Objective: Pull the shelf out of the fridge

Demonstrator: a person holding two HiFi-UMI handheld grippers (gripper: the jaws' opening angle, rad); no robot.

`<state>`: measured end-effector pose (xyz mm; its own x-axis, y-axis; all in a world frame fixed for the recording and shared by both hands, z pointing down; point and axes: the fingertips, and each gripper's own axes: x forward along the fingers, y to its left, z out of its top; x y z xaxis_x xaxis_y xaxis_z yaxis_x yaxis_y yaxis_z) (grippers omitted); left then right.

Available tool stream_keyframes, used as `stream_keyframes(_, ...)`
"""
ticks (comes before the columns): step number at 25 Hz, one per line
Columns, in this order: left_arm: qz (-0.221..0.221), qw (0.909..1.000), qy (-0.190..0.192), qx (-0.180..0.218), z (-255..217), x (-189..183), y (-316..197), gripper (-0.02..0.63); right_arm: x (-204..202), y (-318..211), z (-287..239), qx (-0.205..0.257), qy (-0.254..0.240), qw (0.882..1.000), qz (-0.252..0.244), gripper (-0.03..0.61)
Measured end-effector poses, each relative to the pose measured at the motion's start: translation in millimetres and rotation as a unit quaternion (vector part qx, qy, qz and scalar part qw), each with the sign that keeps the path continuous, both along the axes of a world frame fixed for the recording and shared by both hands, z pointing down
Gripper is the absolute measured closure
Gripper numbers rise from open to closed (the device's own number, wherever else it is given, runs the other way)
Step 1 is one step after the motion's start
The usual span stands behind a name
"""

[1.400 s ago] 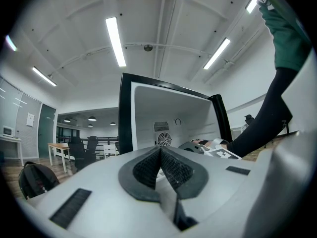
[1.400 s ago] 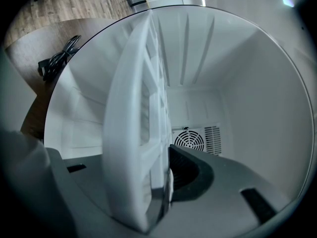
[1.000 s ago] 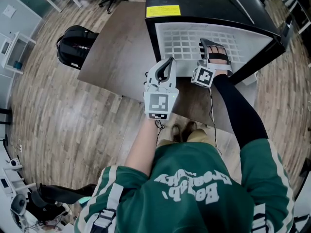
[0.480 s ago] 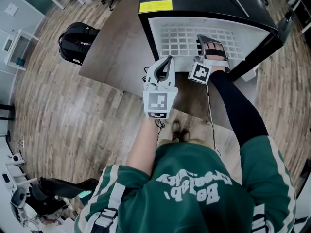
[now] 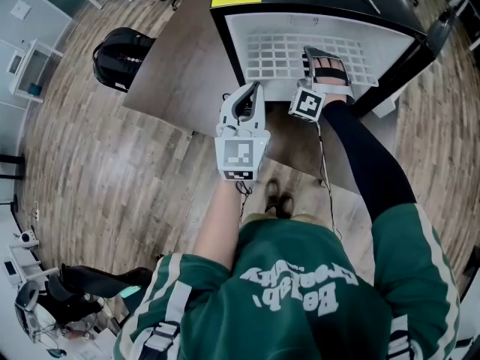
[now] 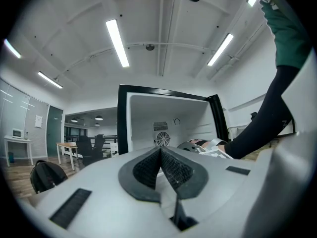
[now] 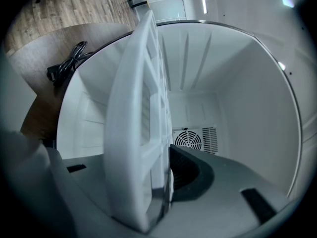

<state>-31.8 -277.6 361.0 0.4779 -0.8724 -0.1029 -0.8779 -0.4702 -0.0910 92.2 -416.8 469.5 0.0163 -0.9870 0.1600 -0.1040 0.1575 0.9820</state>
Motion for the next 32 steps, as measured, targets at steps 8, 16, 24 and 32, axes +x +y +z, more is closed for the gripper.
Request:
stream_keyframes(8, -0.008, 0.9999, -0.008, 0.001, 0, 2, 6, 0.597, -2, 1, 3, -0.003, -0.003, 1.000, -0.007, 0.430)
stream_keyframes(16, -0.019, 0.9998, -0.006, -0.002, 0, 3, 20, 0.597, -3, 5, 0, -0.002, -0.004, 1.000, -0.009, 0.430)
stream_keyframes(24, -0.029, 0.9996, -0.008, 0.003, -3, 1, 33, 0.597, -5, 6, -1, -0.002, -0.006, 1.000, -0.011, 0.430)
stream_keyframes(32, -0.042, 0.9991, -0.009, 0.007, -4, -4, 39, 0.597, -3, 2, -3, 0.002, -0.002, 1.000, -0.010, 0.430)
